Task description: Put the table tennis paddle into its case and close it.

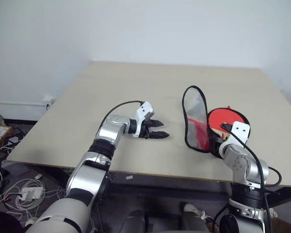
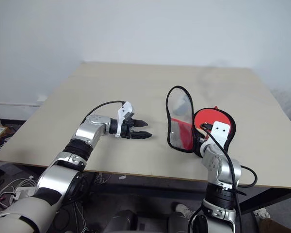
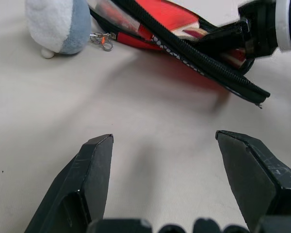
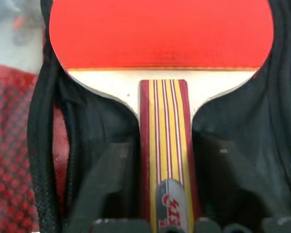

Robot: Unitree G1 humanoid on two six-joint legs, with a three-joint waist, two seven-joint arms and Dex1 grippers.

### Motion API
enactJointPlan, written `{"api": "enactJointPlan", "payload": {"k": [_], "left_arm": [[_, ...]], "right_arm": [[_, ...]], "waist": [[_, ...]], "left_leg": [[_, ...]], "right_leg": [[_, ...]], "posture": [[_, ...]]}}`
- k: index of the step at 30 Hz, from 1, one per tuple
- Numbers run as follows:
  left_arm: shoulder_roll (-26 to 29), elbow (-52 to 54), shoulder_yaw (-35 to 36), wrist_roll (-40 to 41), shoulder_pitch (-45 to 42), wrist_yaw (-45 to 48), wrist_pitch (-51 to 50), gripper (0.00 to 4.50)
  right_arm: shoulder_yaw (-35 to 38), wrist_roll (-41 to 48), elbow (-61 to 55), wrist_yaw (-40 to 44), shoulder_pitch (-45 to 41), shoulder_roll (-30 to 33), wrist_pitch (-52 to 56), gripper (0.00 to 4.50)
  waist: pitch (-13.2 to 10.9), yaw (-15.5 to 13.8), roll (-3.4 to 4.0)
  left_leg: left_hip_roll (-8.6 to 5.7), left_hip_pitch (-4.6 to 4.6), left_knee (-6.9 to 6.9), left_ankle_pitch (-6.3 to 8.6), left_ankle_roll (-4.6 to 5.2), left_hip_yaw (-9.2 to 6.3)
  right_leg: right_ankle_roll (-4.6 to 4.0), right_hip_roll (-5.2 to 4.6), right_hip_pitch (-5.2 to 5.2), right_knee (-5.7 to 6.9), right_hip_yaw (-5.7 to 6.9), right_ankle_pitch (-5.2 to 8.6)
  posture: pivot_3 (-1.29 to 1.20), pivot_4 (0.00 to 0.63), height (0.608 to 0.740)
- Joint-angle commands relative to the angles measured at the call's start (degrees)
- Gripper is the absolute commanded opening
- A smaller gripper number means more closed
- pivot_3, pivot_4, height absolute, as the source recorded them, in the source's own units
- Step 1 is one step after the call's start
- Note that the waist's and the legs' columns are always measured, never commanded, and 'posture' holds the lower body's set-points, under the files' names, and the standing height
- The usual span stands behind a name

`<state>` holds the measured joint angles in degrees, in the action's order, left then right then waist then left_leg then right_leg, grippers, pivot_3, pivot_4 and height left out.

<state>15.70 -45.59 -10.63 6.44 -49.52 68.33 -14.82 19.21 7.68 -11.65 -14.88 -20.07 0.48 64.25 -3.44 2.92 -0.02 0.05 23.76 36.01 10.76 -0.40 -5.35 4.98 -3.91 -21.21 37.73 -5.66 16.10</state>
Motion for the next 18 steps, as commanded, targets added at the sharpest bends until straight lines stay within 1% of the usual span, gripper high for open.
{"api": "enactJointPlan", "payload": {"k": [1, 2, 3, 6, 10, 13, 16, 18], "left_arm": [[0.12, 1.99, 0.67, 0.21, -0.64, -0.09, 0.55, 3.58], [0.11, 1.95, 0.69, 0.22, -0.7, -0.1, 0.54, 3.58], [0.09, 1.9, 0.68, 0.22, -0.74, -0.1, 0.52, 3.58], [-0.45, 1.61, 0.05, -0.1, -0.96, 0.37, 1.08, 3.58], [-3.05, -1.12, -0.44, -0.89, -2.57, -0.77, 2.79, 3.58], [-7.64, -6.09, -0.34, -2.41, -5.51, -5.19, 5.21, 3.58], [-12.42, -10.89, 0.85, -2.45, -8.8, -8.52, 7.03, 3.58], [-16.3, -14.61, 0.86, -3.56, -11.24, -13.06, 8.65, 3.58]], "right_arm": [[2.09, -0.42, -0.1, -0.72, -0.81, 0.22, -1.3, 3.47], [2.77, -0.09, -0.88, -0.76, -1.22, 0.16, -2.81, 3.89], [3.42, 0.15, -1.7, -0.86, -1.68, 0.18, -4.65, 4.19], [5.39, 2.1, -5.53, 0.28, -3.27, 0.08, -11.71, 4.19], [7.26, 5.61, -9.87, 3.14, -5.2, 0.62, -19.64, 4.19], [8.45, 8.42, -11.56, 5.0, -7.08, 1.83, -22.72, 4.19], [8.77, 9.43, -11.33, 5.19, -7.41, 2.82, -24.12, 4.19], [9.65, 10.24, -10.79, 4.73, -7.3, 2.96, -25.13, 4.19]], "waist": [[0.0, -0.01, 0.0], [0.0, 0.0, 0.01], [-0.01, 0.01, 0.02], [-0.05, 0.05, 0.09], [-0.08, 0.06, 0.16], [-0.08, -0.06, 0.14], [-0.08, -0.24, 0.11], [-0.08, -0.23, 0.11]], "left_leg": [[0.0, 0.0, 0.0, 0.0, 0.0, 0.0], [0.0, 0.0, 0.0, 0.0, 0.0, 0.0], [-0.01, 0.01, 0.0, 0.0, 0.0, 0.02], [-0.01, 0.03, 0.0, 0.0, 0.0, 0.03], [-0.01, 0.04, -0.02, 0.0, 0.0, 0.05], [-0.01, 0.04, -0.01, 0.0, 0.0, 0.02], [-0.03, 0.06, 0.02, 0.0, 0.0, 0.01], [-0.05, 0.09, 0.02, 0.0, 0.0, 0.03]], "right_leg": [[0.0, 0.0, 0.0, 0.0, 0.0, 0.0], [0.0, 0.0, 0.0, 0.0, 0.0, 0.0], [0.0, -0.01, -0.01, 0.0, -0.01, 0.0], [0.0, -0.01, -0.06, 0.02, -0.03, 0.0], [0.12, -0.01, -0.09, 0.02, -0.04, 0.07], [0.19, 0.0, -0.05, 0.01, -0.02, 0.11], [0.19, -0.01, -0.02, 0.0, -0.01, 0.11], [0.19, -0.02, -0.06, -0.01, -0.02, 0.11]], "posture": [[0.0, 0.0, 0.74], [0.0, 0.0, 0.74], [0.0, 0.0, 0.74], [0.0, 0.0, 0.74], [0.0, 0.0, 0.74], [0.0, 0.0, 0.74], [0.0, 0.0, 0.74], [0.0, 0.0, 0.74]]}}
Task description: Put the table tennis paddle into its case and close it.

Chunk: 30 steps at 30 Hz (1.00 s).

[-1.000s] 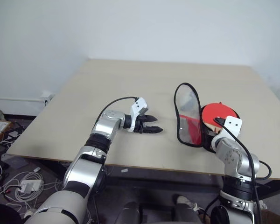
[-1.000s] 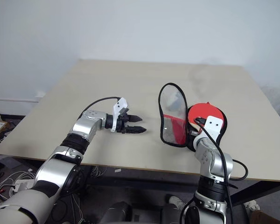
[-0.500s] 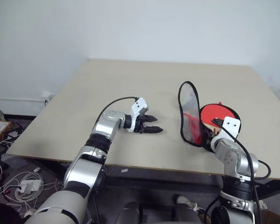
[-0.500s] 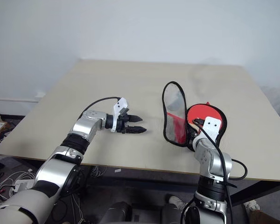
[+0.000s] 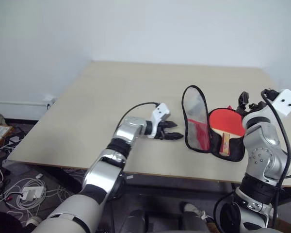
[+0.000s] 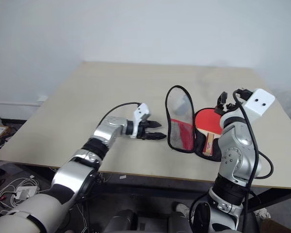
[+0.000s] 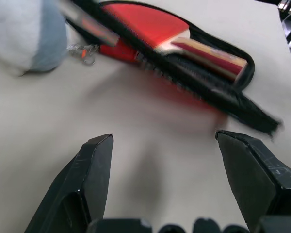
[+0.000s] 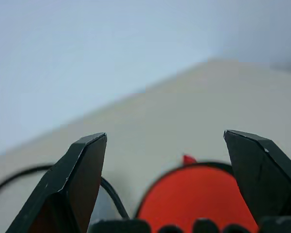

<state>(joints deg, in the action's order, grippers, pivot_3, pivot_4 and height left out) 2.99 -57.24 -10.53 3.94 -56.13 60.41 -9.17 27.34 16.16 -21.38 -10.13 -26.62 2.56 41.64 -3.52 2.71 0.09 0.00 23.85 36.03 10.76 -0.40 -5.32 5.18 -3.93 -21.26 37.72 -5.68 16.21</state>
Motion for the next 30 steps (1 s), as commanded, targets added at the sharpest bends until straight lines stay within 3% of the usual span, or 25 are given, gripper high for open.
{"api": "enactJointPlan", "payload": {"k": [1, 8, 13, 18, 30], "left_arm": [[-5.33, -4.79, 0.42, -1.96, -5.76, -7.22, 3.48, 3.58], [-19.24, -8.45, 0.35, -2.09, -10.56, -8.71, 5.61, 3.58], [-20.59, -6.42, -0.58, -1.58, -8.5, -7.4, 4.77, 3.58], [-14.36, 0.36, 0.61, 1.28, -3.99, -2.83, -1.31, 3.58], [11.54, 19.48, 5.05, 4.74, 5.86, 4.85, -15.19, 3.58]], "right_arm": [[2.01, 2.18, -0.85, -0.37, -0.79, 0.87, -2.89, 4.19], [4.47, 3.67, -0.9, -2.59, -1.31, 1.7, -5.87, 4.19], [3.54, 2.86, -0.54, -3.78, -0.71, 3.02, -5.29, 4.19], [1.11, 1.38, 1.29, -3.96, 2.38, 3.33, -3.8, 4.19], [-15.06, -0.78, 10.43, 3.53, 5.08, 5.12, 4.4, 4.19]], "waist": [[0.0, 0.0, 0.0], [-0.01, 0.49, 0.16], [-0.01, 0.26, 0.2], [-0.01, 0.23, 0.2], [0.02, 2.12, 0.31]], "left_leg": [[0.0, 0.01, 0.0, 0.0, 0.0, 0.0], [0.02, -0.04, -0.14, 0.0, 0.01, 0.15], [-0.01, -0.04, -0.15, -0.01, 0.02, 0.14], [-0.06, -0.02, -0.11, -0.01, 0.02, 0.14], [0.03, -0.16, -0.24, -0.02, 0.04, 0.12]], "right_leg": [[0.0, 0.0, -0.01, 0.0, 0.0, 0.0], [-0.01, 0.06, -0.17, -0.03, -0.21, 0.0], [-0.01, 0.06, -0.14, -0.03, -0.23, 0.01], [0.0, 0.02, -0.11, -0.05, -0.25, 0.01], [-0.07, 0.13, -0.09, 0.02, -0.35, -0.03]], "posture": [[0.0, 0.0, 0.74], [0.0, 0.0, 0.74], [0.0, 0.0, 0.74], [0.0, 0.0, 0.74], [0.0, 0.0, 0.74]]}}
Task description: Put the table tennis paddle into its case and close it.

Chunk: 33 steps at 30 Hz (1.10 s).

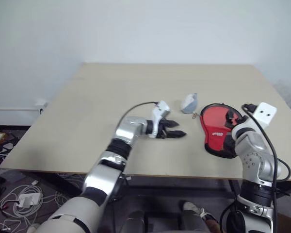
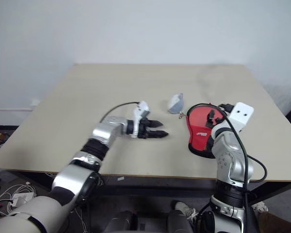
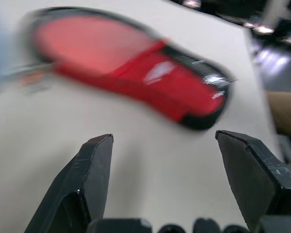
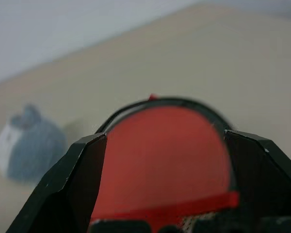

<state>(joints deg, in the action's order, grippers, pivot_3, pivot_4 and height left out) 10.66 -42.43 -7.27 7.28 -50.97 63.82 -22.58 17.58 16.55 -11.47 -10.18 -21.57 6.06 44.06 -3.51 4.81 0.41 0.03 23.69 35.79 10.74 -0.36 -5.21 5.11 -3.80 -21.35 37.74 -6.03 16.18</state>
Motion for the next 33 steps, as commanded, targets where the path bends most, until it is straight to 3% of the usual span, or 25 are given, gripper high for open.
{"api": "enactJointPlan", "payload": {"k": [1, 6, 11, 15, 24, 27, 33], "left_arm": [[5.35, 5.57, 1.8, 1.54, 1.16, 1.7, -2.29, 3.58], [11.19, 9.94, 1.7, 2.06, 3.91, 3.27, -4.48, 3.58], [12.93, 10.18, 1.82, 1.51, 5.75, 2.44, -4.17, 3.58], [11.1, 9.78, 0.72, 1.05, 6.43, 1.29, -3.02, 3.58], [8.11, 11.78, -0.26, 1.26, 7.97, -1.02, -2.04, 3.58], [7.84, 13.11, -0.3, 1.64, 8.89, -1.36, -2.74, 3.58], [7.46, 14.63, 0.35, 1.97, 9.65, -2.76, -3.5, 3.58]], "right_arm": [[-6.27, -1.14, 0.83, 4.43, 0.21, 1.87, 2.52, 4.19], [-9.75, -2.49, 1.63, 5.71, 0.76, 2.7, 6.73, 4.19], [-10.46, -4.17, 1.17, 4.93, 2.83, 3.74, 11.33, 4.19], [-9.07, -3.67, 2.09, 5.43, 4.73, 3.92, 17.5, 4.19], [-11.52, -6.56, 3.69, 6.06, 5.32, 6.67, 20.87, 4.19], [-12.37, -7.4, 4.28, 6.45, 4.58, 6.93, 20.29, 3.62], [-10.11, -8.04, 6.68, 5.83, 2.3, 5.18, 21.24, 1.51]], "waist": [[0.0, 0.05, -0.01], [0.0, -0.55, -0.03], [0.01, -0.69, -0.08], [0.09, -0.81, -0.22], [0.21, -2.19, -0.48], [0.26, -2.22, -0.57], [0.44, -1.98, -0.85]], "left_leg": [[-0.01, -0.01, 0.0, 0.0, 0.0, 0.0], [-0.04, 0.0, 0.04, 0.0, -0.01, -0.09], [-0.03, 0.01, 0.06, -0.02, -0.03, -0.16], [-0.03, 0.0, 0.07, -0.02, -0.03, -0.21], [-0.04, -0.04, 0.18, -0.01, -0.04, -0.28], [-0.05, -0.04, 0.18, -0.01, -0.04, -0.28], [-0.01, -0.09, 0.17, -0.01, -0.04, -0.27]], "right_leg": [[-0.03, -0.02, 0.02, -0.01, 0.0, -0.01], [-0.05, -0.06, 0.05, 0.0, 0.11, -0.03], [-0.03, -0.06, 0.06, 0.0, 0.2, -0.02], [-0.02, -0.07, 0.13, -0.02, 0.27, -0.01], [0.04, -0.1, 0.19, -0.06, 0.42, 0.02], [0.04, -0.12, 0.22, -0.08, 0.43, 0.02], [0.03, -0.09, 0.28, -0.07, 0.43, 0.02]], "posture": [[0.0, 0.0, 0.74], [0.0, 0.0, 0.74], [0.0, 0.0, 0.74], [0.0, 0.0, 0.74], [0.0, 0.0, 0.74], [0.0, 0.0, 0.74], [0.0, 0.0, 0.74]]}}
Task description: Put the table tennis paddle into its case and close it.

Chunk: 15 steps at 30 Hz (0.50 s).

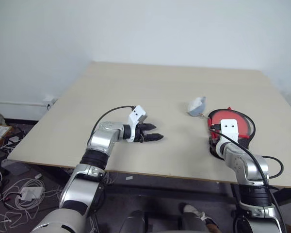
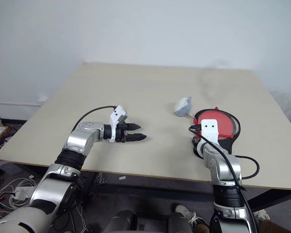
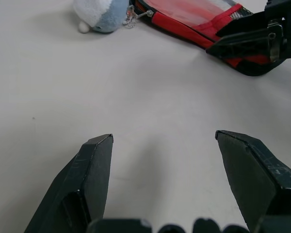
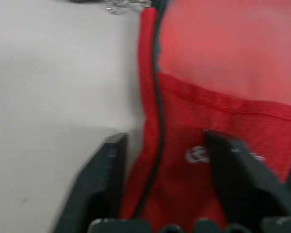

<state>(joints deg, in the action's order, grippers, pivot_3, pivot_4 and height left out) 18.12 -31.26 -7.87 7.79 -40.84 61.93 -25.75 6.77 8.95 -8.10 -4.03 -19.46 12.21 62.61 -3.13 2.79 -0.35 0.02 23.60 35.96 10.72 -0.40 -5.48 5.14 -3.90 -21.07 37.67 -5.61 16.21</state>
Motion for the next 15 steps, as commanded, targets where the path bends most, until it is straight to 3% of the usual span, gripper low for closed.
{"api": "enactJointPlan", "payload": {"k": [1, 4, 5, 15], "left_arm": [[0.05, 4.06, 1.01, 1.63, -0.13, -1.01, -0.55, 3.58], [-0.21, 5.29, 0.74, 1.72, 0.69, -1.59, -0.82, 3.58], [-0.19, 5.76, 0.71, 1.72, 1.02, -1.78, -0.74, 3.58], [0.17, 6.78, 1.21, 2.45, 1.33, -3.8, -0.39, 3.58]], "right_arm": [[0.68, -0.64, 3.55, -0.21, -0.16, -0.93, 2.74, 1.16], [1.07, -1.0, 5.24, 0.31, -1.25, -0.21, 2.55, 0.19], [1.16, -1.01, 5.77, 0.32, -1.74, -0.2, 2.77, 0.08], [-1.47, -1.11, 10.95, 2.18, -6.05, -0.39, 1.48, 0.08]], "waist": [[0.08, 0.05, -0.13], [0.11, 0.05, -0.16], [0.12, 0.1, -0.17], [0.31, 0.41, -0.43]], "left_leg": [[0.01, 0.0, -0.01, 0.0, 0.0, 0.0], [0.0, -0.03, 0.0, 0.0, 0.0, 0.0], [0.0, -0.06, 0.0, 0.0, 0.0, 0.01], [0.06, -0.17, 0.05, 0.0, -0.01, 0.05]], "right_leg": [[0.0, 0.01, 0.0, 0.0, 0.0, 0.0], [0.0, -0.01, 0.04, -0.01, 0.01, 0.0], [0.0, -0.01, 0.07, -0.01, 0.0, 0.0], [-0.06, 0.02, 0.13, -0.01, 0.0, -0.04]], "posture": [[0.0, 0.0, 0.74], [0.0, 0.0, 0.74], [0.0, 0.0, 0.74], [0.0, 0.0, 0.74]]}}
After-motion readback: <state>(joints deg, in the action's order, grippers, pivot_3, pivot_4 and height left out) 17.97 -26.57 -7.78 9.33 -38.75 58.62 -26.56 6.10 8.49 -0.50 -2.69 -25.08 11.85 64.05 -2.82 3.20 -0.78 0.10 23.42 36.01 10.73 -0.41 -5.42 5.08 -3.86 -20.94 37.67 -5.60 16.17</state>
